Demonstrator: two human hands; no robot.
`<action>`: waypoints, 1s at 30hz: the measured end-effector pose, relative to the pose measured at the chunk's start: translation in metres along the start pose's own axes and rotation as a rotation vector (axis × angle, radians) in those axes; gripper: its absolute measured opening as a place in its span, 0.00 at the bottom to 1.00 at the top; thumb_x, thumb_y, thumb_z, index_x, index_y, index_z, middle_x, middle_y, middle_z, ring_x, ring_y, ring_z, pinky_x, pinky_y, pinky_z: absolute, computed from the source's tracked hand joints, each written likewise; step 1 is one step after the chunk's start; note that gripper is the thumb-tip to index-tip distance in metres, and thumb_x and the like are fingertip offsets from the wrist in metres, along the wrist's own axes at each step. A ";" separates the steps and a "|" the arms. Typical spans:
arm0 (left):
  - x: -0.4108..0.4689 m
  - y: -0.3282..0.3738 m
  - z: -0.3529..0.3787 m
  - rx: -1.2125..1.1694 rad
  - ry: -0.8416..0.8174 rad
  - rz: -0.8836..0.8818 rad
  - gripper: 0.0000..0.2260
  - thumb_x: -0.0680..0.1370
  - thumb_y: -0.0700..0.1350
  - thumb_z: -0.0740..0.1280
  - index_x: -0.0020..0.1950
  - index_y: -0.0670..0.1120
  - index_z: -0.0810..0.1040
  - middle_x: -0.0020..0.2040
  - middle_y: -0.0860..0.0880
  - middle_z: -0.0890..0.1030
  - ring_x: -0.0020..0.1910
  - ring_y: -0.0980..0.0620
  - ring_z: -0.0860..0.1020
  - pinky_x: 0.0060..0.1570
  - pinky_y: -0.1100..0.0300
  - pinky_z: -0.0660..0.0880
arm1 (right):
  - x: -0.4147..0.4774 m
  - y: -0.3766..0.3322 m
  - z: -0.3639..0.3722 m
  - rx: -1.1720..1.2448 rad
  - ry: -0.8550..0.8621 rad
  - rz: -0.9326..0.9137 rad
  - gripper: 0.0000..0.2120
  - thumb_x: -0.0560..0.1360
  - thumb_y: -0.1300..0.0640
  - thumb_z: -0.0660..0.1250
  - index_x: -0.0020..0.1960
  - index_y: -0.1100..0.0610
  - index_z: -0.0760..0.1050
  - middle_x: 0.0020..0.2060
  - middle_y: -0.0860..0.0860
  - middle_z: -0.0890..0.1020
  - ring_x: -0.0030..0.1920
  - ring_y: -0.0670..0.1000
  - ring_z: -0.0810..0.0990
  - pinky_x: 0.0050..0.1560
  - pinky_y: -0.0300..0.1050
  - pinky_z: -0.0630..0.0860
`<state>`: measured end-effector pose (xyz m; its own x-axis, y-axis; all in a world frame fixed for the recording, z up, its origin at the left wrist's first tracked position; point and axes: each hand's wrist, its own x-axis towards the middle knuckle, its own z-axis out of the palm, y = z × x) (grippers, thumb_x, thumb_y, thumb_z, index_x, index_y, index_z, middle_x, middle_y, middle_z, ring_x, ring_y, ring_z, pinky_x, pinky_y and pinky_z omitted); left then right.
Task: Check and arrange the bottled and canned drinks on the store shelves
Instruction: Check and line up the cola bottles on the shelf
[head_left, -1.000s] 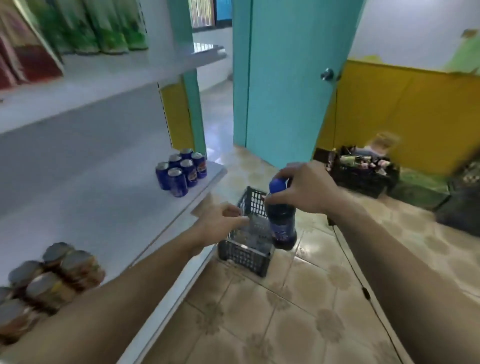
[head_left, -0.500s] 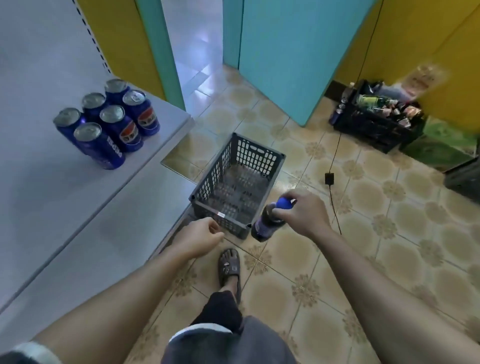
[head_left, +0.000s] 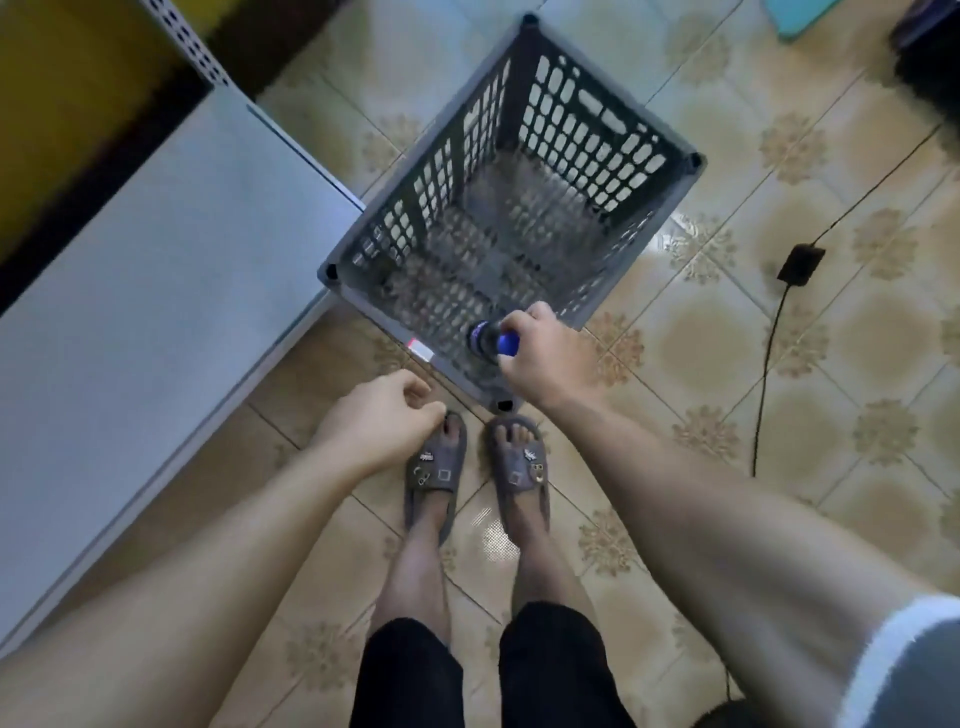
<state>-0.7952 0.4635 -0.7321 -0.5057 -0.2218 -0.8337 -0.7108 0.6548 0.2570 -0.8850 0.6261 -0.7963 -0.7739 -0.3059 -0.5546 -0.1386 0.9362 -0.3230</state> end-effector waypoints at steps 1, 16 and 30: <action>0.012 0.001 0.008 -0.003 -0.004 -0.014 0.14 0.77 0.59 0.66 0.61 0.57 0.77 0.61 0.56 0.81 0.59 0.50 0.79 0.57 0.55 0.76 | 0.016 0.007 0.015 -0.032 -0.036 -0.030 0.11 0.80 0.56 0.65 0.62 0.54 0.77 0.57 0.53 0.74 0.53 0.58 0.78 0.46 0.49 0.74; 0.052 -0.012 0.091 -0.158 0.022 -0.166 0.08 0.78 0.57 0.66 0.56 0.58 0.75 0.55 0.58 0.82 0.57 0.50 0.79 0.58 0.54 0.75 | 0.079 0.035 0.095 -0.300 -0.320 -0.205 0.14 0.78 0.60 0.65 0.62 0.59 0.71 0.58 0.58 0.71 0.56 0.64 0.76 0.46 0.51 0.64; -0.162 -0.045 0.022 -0.341 0.210 -0.159 0.14 0.79 0.60 0.65 0.63 0.58 0.75 0.53 0.60 0.79 0.53 0.55 0.79 0.54 0.56 0.76 | -0.047 -0.064 -0.074 -0.239 -0.190 -0.124 0.09 0.75 0.59 0.63 0.55 0.53 0.74 0.55 0.54 0.79 0.52 0.57 0.78 0.51 0.50 0.78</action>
<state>-0.6702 0.4858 -0.6190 -0.4405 -0.4656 -0.7676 -0.8909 0.3318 0.3101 -0.8851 0.5935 -0.6928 -0.6157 -0.4263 -0.6627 -0.3832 0.8969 -0.2210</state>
